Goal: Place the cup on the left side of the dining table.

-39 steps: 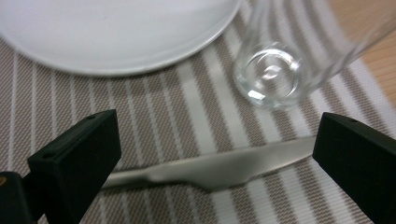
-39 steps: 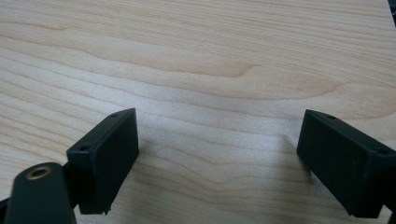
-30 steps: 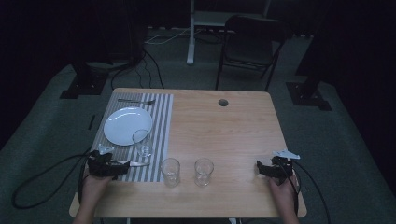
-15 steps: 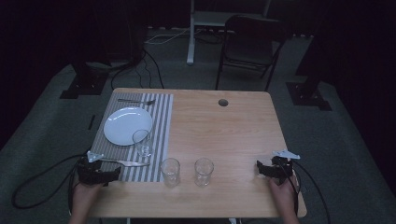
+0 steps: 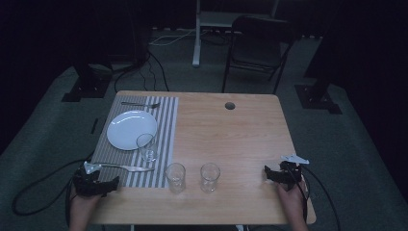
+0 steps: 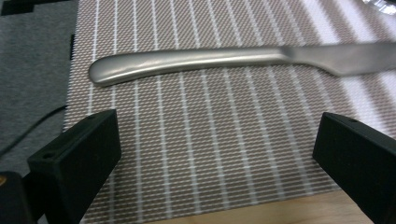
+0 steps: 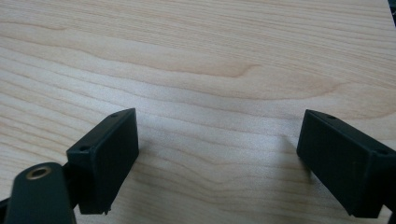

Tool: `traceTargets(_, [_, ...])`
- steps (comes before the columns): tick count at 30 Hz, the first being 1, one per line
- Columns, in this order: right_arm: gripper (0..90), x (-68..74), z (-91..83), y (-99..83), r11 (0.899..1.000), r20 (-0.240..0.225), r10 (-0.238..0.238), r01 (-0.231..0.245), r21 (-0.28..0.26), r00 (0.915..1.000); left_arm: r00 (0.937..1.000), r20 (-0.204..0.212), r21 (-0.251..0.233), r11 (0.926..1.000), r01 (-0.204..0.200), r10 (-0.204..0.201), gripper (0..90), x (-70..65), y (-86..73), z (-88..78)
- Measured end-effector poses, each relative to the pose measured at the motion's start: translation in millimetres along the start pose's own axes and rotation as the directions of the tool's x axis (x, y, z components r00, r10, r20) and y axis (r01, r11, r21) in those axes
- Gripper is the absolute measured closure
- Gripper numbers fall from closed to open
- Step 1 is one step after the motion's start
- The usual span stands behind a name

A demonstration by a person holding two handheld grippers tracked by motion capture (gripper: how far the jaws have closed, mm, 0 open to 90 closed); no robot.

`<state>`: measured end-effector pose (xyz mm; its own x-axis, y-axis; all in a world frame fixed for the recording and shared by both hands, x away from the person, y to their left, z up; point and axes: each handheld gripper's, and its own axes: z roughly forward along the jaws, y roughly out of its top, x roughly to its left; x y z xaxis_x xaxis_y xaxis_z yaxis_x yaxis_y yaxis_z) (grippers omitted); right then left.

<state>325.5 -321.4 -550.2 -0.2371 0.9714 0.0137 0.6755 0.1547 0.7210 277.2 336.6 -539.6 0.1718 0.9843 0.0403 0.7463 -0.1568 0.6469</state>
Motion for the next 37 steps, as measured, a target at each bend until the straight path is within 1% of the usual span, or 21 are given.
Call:
traceTargets(2, [12.4,0.0,0.0,0.0,1.000,0.000,0.000,0.000,0.000,1.0000,0.9996,0.026,-0.005,0.9999,0.011,-0.011,1.6,3.0,-1.1,1.8])
traceTargets(5, [12.4,0.0,0.0,0.0,1.000,0.000,0.000,0.000,0.000,1.0000,0.9993,0.026,-0.015,0.9995,0.026,-0.026,1.6,4.4,-0.8,2.7])
traceTargets(7, [12.4,-0.1,0.0,0.0,1.000,0.000,-0.001,0.001,0.000,1.0000,0.9996,0.022,-0.022,0.9996,0.019,-0.019,1.6,4.1,0.0,4.3])
traceTargets(9, [12.4,0.0,0.0,0.0,1.000,0.000,0.000,0.000,0.000,1.0000,0.9996,0.027,-0.032,0.9994,0.012,-0.011,1.5,3.7,0.8,6.3])
traceTargets(14, [12.4,-0.1,0.0,0.0,1.000,0.000,-0.001,0.001,0.000,1.0000,0.9995,0.029,-0.043,0.9990,0.015,-0.014,1.6,4.2,3.2,9.5])
traceTargets(15, [12.4,-0.1,0.0,0.0,1.000,0.000,-0.001,0.001,0.000,1.0000,0.9996,0.027,-0.054,0.9984,0.013,-0.012,1.6,4.2,3.6,11.2])
traceTargets(18, [12.4,0.0,0.0,0.0,1.000,0.000,-0.001,0.001,0.000,1.0000,0.9996,0.026,-0.056,0.9983,0.016,-0.015,1.6,4.0,3.4,11.1])
traceTargets(23, [12.4,-0.1,0.0,0.0,1.000,0.000,-0.001,0.001,0.000,1.0000,0.9993,0.010,-0.056,0.9977,0.037,-0.037,1.7,1.7,2.1,10.0])
traceTargets(37, [12.4,-0.1,0.0,0.0,1.000,0.000,-0.001,0.001,0.000,1.0000,0.9984,0.025,-0.065,0.9965,0.052,-0.050,1.7,3.6,1.4,9.4])
